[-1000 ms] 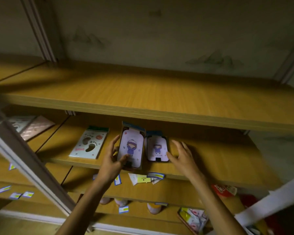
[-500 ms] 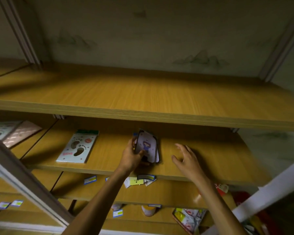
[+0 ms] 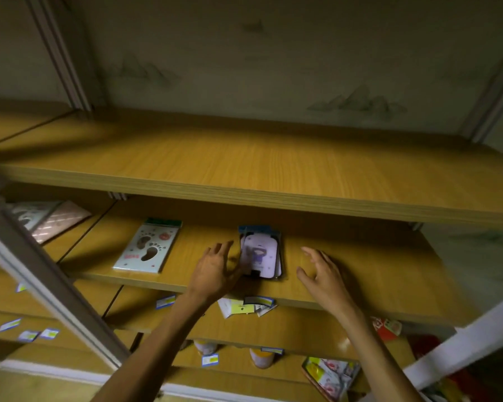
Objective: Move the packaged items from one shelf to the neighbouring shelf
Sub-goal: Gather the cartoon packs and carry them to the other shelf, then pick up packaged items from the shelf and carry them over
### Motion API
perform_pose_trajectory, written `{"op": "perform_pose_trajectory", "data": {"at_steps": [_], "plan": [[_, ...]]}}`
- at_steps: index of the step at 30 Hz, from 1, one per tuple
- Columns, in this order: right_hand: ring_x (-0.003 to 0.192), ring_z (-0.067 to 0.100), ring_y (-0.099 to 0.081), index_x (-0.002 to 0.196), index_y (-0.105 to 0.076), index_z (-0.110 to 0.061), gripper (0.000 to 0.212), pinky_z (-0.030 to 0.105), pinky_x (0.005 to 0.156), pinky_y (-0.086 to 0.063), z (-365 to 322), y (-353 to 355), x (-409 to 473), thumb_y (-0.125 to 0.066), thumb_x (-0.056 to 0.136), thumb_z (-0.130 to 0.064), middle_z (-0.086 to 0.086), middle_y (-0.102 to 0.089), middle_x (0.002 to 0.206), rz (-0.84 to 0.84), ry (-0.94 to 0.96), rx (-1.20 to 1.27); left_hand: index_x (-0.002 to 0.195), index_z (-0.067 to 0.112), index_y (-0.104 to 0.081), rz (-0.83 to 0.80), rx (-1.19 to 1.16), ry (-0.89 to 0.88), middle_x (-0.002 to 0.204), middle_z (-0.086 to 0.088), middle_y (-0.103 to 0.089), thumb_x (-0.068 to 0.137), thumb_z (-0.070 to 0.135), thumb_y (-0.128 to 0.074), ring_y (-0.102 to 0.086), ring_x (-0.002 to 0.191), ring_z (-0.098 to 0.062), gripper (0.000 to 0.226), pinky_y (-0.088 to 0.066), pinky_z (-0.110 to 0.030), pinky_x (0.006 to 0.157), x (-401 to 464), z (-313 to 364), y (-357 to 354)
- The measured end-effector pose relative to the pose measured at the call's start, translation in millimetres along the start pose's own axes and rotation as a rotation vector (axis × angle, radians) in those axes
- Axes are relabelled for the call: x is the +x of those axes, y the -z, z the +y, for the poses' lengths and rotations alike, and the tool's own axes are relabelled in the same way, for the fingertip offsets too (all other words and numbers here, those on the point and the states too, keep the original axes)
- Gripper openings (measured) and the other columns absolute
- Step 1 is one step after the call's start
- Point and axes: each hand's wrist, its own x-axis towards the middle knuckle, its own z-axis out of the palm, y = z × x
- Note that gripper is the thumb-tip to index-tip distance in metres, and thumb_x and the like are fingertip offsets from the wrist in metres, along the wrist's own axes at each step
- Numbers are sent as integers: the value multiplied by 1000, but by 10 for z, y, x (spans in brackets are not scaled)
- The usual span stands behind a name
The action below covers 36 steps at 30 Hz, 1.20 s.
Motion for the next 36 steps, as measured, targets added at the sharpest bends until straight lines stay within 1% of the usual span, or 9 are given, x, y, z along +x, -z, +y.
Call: {"op": "perform_pose_trajectory", "data": {"at_steps": [3, 8, 11, 13, 19, 24, 27, 31, 36], "plan": [[128, 13, -42, 139, -41, -29, 49, 36, 102, -41, -187, -141, 30, -56, 92, -35, -9, -44, 140, -35, 52, 4, 147, 21, -29, 22, -6, 26, 135, -6, -49, 89, 44, -58, -46, 118, -23, 69, -44, -36, 97, -195, -248, 151], [122, 14, -48, 133, -48, -23, 45, 22, 91, -39, -649, -502, 80, -60, 90, -28, -4, -52, 133, -99, 176, 17, 146, 24, -31, 58, -87, 103, 137, -6, -47, 85, 45, -60, -53, 113, -23, 70, -50, -40, 93, -656, -687, 506], [127, 18, -46, 137, -45, -23, 50, 29, 99, -38, -1008, -770, 101, -59, 90, -31, -1, -50, 138, -166, 234, -14, 143, 21, -37, 103, -109, 150, 138, -6, -47, 77, 54, -53, -52, 117, -24, 76, -47, -38, 95, -959, -956, 774], [126, 18, -46, 138, -43, -24, 51, 28, 98, -37, -1288, -973, 78, -56, 90, -34, -1, -49, 138, -190, 302, -30, 143, 20, -38, 139, -83, 189, 138, -5, -48, 72, 61, -45, -49, 122, -24, 82, -46, -37, 96, -1184, -1168, 963], [124, 15, -43, 136, -40, -34, 50, 29, 98, -41, -2272, -1713, -167, -58, 90, -37, -7, -46, 136, -312, 436, 4, 136, 18, -47, 231, -74, 332, 125, -2, -55, 75, 54, -50, -54, 115, -21, 70, -37, -18, 91, -1954, -2006, 1505], [127, 10, -40, 138, -39, -36, 52, 32, 107, -38, -3120, -2370, -556, -58, 89, -38, -11, -43, 138, -402, 512, 60, 138, 23, -45, 320, -66, 460, 126, 1, -54, 71, 60, -43, -52, 115, -16, 77, -46, -30, 89, -2652, -2639, 2087], [122, 5, -41, 136, -40, -40, 50, 31, 105, -41, -3583, -2742, -775, -58, 90, -37, -15, -43, 132, -422, 531, 103, 137, 23, -46, 338, -50, 470, 124, 4, -55, 73, 58, -45, -53, 114, -16, 73, -46, -30, 90, -2989, -3036, 2369], [119, 4, -43, 136, -42, -33, 49, 31, 105, -40, -4096, -3164, -921, -58, 90, -33, -13, -47, 128, -453, 577, 90, 139, 21, -45, 360, -49, 479, 127, 4, -55, 76, 57, -47, -53, 117, -15, 73, -46, -30, 96, -3264, -3477, 2699], [120, 4, -43, 136, -39, -39, 49, 31, 103, -41, -4570, -3548, -881, -57, 90, -37, -19, -43, 123, -479, 554, 73, 140, 24, -42, 388, -70, 478, 127, 6, -53, 74, 59, -45, -52, 110, -12, 75, -42, -22, 90, -3302, -3905, 3055]]}}
